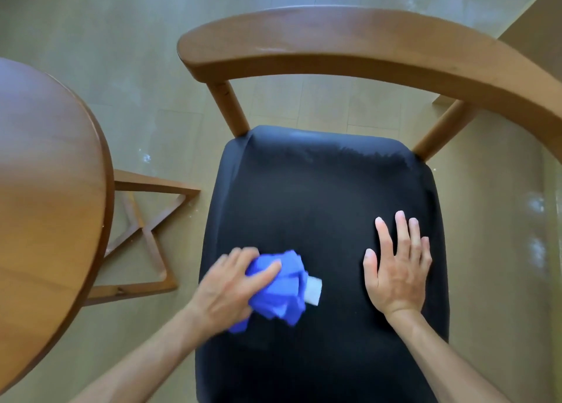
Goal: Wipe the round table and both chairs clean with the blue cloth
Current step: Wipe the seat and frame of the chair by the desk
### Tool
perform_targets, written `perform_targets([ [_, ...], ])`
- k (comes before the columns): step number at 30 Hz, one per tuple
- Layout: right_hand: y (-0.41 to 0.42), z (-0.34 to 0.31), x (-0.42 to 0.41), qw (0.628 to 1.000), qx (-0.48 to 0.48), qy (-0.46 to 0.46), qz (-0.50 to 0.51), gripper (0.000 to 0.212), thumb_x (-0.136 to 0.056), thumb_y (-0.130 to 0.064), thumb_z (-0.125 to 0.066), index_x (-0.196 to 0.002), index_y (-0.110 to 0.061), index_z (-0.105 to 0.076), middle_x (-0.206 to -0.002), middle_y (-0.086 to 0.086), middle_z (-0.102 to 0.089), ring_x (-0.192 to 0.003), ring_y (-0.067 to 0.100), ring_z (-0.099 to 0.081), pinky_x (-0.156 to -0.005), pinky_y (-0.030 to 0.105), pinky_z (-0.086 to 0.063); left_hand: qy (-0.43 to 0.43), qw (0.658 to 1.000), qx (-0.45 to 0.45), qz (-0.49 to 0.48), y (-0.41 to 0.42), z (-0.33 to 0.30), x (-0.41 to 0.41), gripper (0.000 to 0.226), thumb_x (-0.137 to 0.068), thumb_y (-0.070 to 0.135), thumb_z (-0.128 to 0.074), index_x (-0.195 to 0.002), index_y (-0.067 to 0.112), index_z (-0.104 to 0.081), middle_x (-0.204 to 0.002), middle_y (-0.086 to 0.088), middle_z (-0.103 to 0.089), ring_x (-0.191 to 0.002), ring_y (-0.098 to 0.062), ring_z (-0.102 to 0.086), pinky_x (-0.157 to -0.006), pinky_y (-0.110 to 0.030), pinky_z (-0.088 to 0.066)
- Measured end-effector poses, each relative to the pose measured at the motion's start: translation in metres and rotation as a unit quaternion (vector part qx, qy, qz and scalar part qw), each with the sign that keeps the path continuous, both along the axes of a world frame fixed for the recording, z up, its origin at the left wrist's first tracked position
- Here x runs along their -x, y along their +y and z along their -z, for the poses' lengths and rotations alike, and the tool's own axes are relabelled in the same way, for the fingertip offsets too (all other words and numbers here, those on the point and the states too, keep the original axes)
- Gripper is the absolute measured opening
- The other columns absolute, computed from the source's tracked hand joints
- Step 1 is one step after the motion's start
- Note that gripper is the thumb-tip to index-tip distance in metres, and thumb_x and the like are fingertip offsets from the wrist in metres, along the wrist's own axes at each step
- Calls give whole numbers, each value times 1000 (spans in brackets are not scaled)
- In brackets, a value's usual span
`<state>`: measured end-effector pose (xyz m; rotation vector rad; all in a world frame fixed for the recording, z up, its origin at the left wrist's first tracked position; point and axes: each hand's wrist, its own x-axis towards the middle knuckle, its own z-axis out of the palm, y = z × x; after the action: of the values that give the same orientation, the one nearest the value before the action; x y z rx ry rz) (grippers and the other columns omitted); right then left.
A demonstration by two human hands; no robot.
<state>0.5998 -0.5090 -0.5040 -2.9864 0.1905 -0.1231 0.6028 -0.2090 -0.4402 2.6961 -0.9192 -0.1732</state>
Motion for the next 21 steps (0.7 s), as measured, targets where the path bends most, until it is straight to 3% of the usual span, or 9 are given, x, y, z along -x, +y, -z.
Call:
perform_targets([
  [3,-1,1,-1,1000,2,-2,-2,56,-90,-37,-35,-143,-18,-40,-155,13,-26,-145,33,-19,-116,51,-13,-34,992,-12,-123,-4,4,-87,71,-59,5,-76,-127,10,-57,-104,-27,-54,-76,-44,-59,-59,-45,-54],
  [6,0,3,1,1000,-2,-11,0,56,-90,-37,-35,-142,-18,-40,-155,12,-26,-145,33,-19,-116,51,-13,8,954,-18,-300,6,12,-172,61,-81,20,-64,-139,24,-46,-116,-18,-47,-96,-40,-54,-76,-44,-48],
  [9,-1,4,0,1000,-5,-17,-2,56,-89,-37,-35,-142,-17,-41,-155,12,-26,-145,33,-19,-116,50,-12,58,936,37,-344,19,19,-181,56,-83,26,-58,-137,32,-44,-114,-10,-45,-100,-33,-53,-81,-38,-45],
  [12,-1,3,1,1000,-4,-18,-1,56,-89,-36,-36,-142,-17,-42,-155,13,-27,-144,33,-20,-116,52,-14,82,921,100,-366,26,16,-123,52,-81,20,-65,-130,29,-51,-114,-2,-45,-95,-28,-56,-80,-34,-47],
  [15,0,2,1,1000,-11,-15,1,56,-90,-36,-36,-142,-17,-42,-154,13,-27,-144,34,-20,-115,53,-16,111,923,118,-348,34,12,-19,57,-73,15,-72,-126,27,-54,-114,10,-39,-90,-17,-55,-79,-17,-40],
  [19,0,1,1,1000,-9,-14,3,56,-90,-36,-35,-142,-17,-41,-155,13,-27,-145,33,-18,-115,53,-16,239,929,58,-277,59,15,121,56,-70,38,-68,-120,51,-48,-125,14,-38,-95,1,-49,-82,2,-35],
  [20,0,1,1,1000,-10,-14,1,56,-90,-36,-35,-142,-17,-41,-155,13,-26,-145,33,-18,-115,53,-16,275,912,38,-304,62,17,142,50,-68,49,-73,-109,60,-48,-123,20,-44,-93,6,-50,-81,1,-37],
  [21,0,1,1,1000,-10,-15,0,56,-90,-36,-35,-142,-17,-41,-155,13,-26,-145,33,-18,-115,53,-16,260,915,-3,-307,66,19,156,45,-59,61,-77,-97,59,-51,-114,25,-53,-90,7,-54,-80,-6,-41],
])
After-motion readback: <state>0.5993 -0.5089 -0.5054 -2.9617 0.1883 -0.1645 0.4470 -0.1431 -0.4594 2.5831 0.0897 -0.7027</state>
